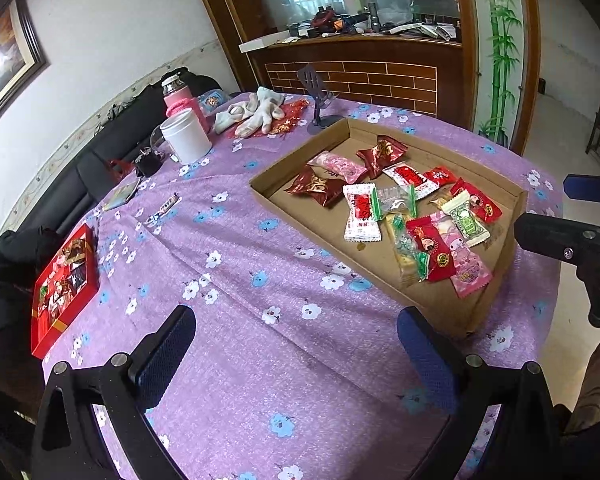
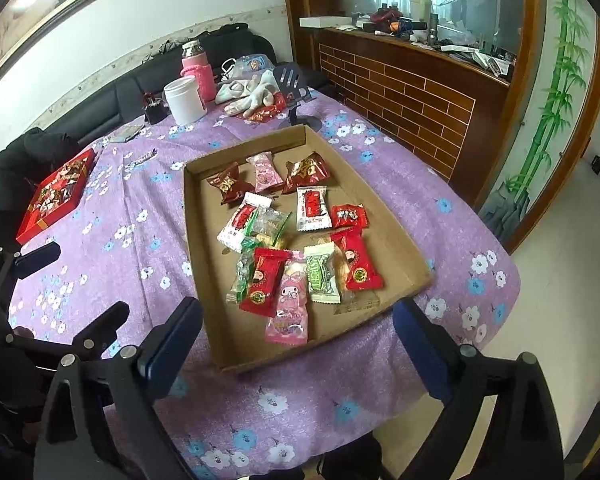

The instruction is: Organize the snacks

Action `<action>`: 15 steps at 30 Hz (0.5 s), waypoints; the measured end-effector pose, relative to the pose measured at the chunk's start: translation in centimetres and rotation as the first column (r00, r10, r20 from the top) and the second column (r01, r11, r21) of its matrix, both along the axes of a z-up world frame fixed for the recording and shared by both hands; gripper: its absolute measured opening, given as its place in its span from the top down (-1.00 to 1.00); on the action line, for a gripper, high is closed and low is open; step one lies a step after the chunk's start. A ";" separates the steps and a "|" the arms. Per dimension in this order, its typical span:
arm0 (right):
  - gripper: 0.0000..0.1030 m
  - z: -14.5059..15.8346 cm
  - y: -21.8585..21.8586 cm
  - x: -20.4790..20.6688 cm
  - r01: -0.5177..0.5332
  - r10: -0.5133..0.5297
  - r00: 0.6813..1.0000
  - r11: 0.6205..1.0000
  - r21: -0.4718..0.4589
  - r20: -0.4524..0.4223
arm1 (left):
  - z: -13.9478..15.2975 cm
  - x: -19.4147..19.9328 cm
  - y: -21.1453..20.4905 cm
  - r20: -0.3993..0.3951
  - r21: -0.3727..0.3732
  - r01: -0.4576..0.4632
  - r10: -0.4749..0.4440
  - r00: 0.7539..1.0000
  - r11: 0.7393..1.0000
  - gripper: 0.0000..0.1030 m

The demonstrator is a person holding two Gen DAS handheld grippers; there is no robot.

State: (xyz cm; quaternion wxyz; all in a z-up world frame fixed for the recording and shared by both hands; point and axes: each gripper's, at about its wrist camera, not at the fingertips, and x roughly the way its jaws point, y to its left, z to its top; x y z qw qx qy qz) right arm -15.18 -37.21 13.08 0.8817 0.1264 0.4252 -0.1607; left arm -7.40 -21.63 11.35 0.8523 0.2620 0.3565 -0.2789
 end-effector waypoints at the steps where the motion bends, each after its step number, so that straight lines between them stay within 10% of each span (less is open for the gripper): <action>1: -0.91 0.0 0.0 0.0 -0.002 0.002 1.000 1.000 0.002 0.002 | 0.0 0.0 0.0 0.001 0.000 0.001 -0.001 1.000 1.000 -0.97; 15: -0.98 0.1 -0.7 -0.1 0.018 -0.018 1.000 1.000 0.024 0.005 | 0.2 -0.4 -0.5 0.006 0.004 0.013 -0.013 1.000 1.000 -0.97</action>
